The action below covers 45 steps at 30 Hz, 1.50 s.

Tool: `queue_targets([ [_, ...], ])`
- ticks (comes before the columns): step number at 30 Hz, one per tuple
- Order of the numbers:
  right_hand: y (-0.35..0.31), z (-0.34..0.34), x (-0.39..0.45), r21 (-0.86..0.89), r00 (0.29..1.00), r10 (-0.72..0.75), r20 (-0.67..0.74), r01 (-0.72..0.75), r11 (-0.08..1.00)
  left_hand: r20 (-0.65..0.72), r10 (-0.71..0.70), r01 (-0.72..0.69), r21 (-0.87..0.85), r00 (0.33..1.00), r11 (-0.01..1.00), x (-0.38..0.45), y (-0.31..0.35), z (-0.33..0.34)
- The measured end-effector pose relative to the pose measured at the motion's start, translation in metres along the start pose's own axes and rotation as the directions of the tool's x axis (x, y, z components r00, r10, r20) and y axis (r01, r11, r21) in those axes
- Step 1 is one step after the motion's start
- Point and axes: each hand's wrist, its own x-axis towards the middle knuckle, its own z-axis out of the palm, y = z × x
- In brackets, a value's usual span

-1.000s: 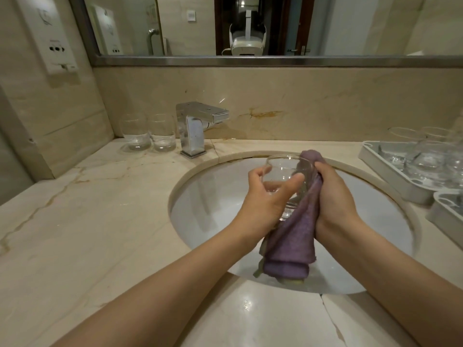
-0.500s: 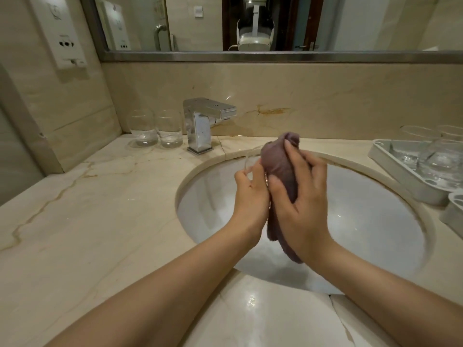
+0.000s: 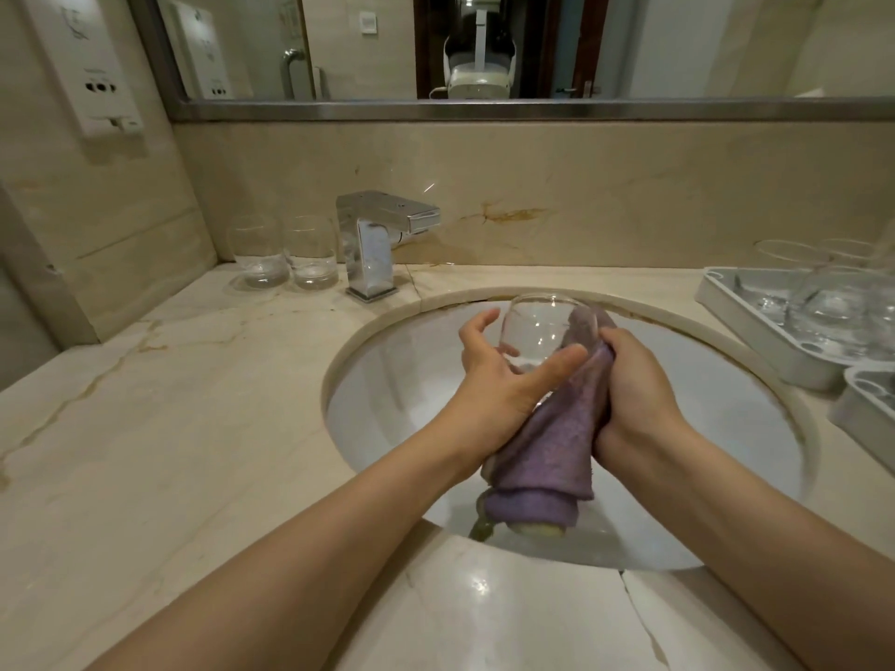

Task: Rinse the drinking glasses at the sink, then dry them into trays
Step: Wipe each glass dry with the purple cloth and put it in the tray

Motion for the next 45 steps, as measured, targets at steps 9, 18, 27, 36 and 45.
queue_targets([
  [9,0.024,0.010,-0.017,-0.665,0.701,-0.649,0.296,0.639,0.387,-0.100,-0.071,0.044,-0.247,0.992,0.968,0.007,-0.005,-0.005],
  [18,-0.011,-0.003,0.012,-0.352,0.900,-0.420,0.117,0.433,0.830,0.093,0.000,0.014,-0.157,0.996,0.987,0.004,-0.001,-0.013],
  [27,-0.044,-0.021,0.013,-0.558,0.853,-0.216,0.475,0.482,0.676,0.254,0.078,-0.074,-0.027,0.964,0.997,0.009,0.001,-0.049],
  [36,-0.073,-0.030,0.008,-0.586,0.767,0.001,0.641,0.489,0.646,0.442,0.012,0.048,-0.125,0.897,0.991,0.014,-0.005,-0.066],
  [45,-0.063,-0.025,0.005,-0.558,0.769,0.107,0.631,0.353,0.751,0.564,0.023,0.062,-0.130,0.825,0.990,0.010,-0.004,-0.075],
])
